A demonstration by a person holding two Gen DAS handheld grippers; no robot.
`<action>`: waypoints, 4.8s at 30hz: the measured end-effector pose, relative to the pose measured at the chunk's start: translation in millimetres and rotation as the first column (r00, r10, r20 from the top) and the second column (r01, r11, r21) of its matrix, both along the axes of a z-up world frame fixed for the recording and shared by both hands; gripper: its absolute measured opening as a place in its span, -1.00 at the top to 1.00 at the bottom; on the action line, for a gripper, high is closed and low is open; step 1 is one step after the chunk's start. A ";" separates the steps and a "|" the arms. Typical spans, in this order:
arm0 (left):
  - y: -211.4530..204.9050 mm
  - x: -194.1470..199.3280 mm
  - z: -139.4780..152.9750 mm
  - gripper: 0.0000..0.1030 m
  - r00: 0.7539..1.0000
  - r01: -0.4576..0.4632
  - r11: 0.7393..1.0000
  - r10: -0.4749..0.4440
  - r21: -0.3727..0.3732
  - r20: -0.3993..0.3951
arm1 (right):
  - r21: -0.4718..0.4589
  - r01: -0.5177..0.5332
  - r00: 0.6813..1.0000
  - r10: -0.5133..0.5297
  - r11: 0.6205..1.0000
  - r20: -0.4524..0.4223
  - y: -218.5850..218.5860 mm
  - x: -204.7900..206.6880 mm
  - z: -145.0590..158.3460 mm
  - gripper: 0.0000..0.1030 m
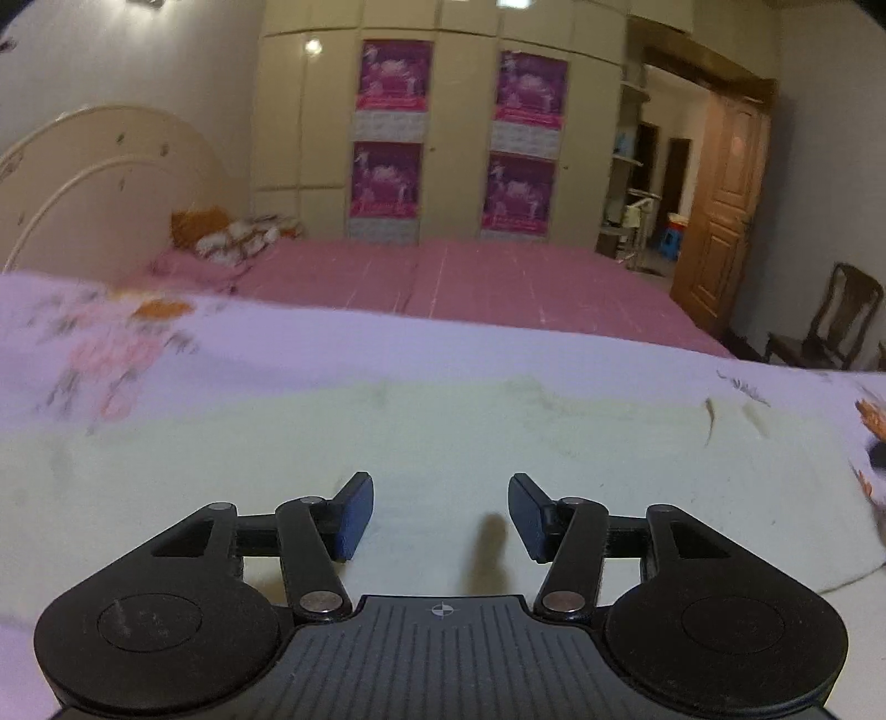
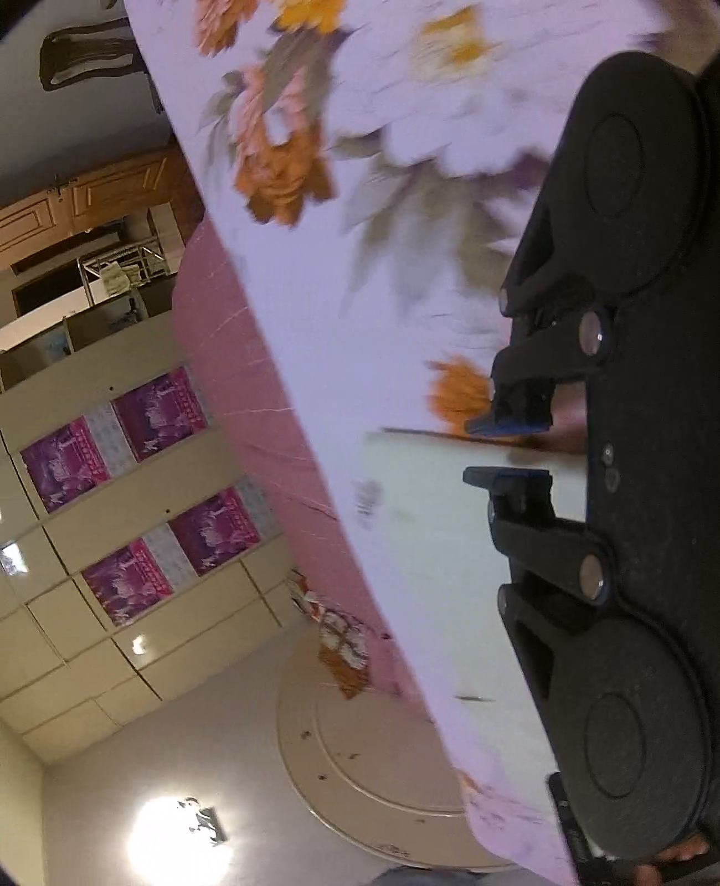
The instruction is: Fold small clothes
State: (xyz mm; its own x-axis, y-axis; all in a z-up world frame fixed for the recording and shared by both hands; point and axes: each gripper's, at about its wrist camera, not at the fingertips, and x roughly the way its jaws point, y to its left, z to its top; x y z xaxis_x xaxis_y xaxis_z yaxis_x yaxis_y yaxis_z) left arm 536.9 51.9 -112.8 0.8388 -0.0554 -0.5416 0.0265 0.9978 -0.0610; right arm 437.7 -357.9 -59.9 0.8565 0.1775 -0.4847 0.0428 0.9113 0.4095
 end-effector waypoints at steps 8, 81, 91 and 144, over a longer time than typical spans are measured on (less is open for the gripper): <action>-15.6 10.6 -11.1 0.10 0.999 0.005 0.994 -0.001 0.110 -0.039 | -0.126 -0.083 0.994 0.073 0.989 -0.080 22.4 71.3 -14.7 1.00; 108.3 17.4 -10.6 0.95 0.987 -0.146 0.936 0.162 -0.320 0.024 | -0.069 -0.054 0.991 0.045 0.996 -0.122 72.4 -36.8 4.8 0.49; -28.2 2.1 14.0 0.95 0.996 0.085 0.986 -0.082 -0.140 0.024 | -0.043 -0.038 0.993 0.033 0.998 -0.117 61.6 -45.6 -0.5 0.49; 34.0 -149.8 39.6 -0.17 0.988 -0.154 0.979 0.153 -0.130 -0.020 | 0.062 -0.129 0.992 0.129 0.990 0.014 111.6 -9.0 38.5 0.90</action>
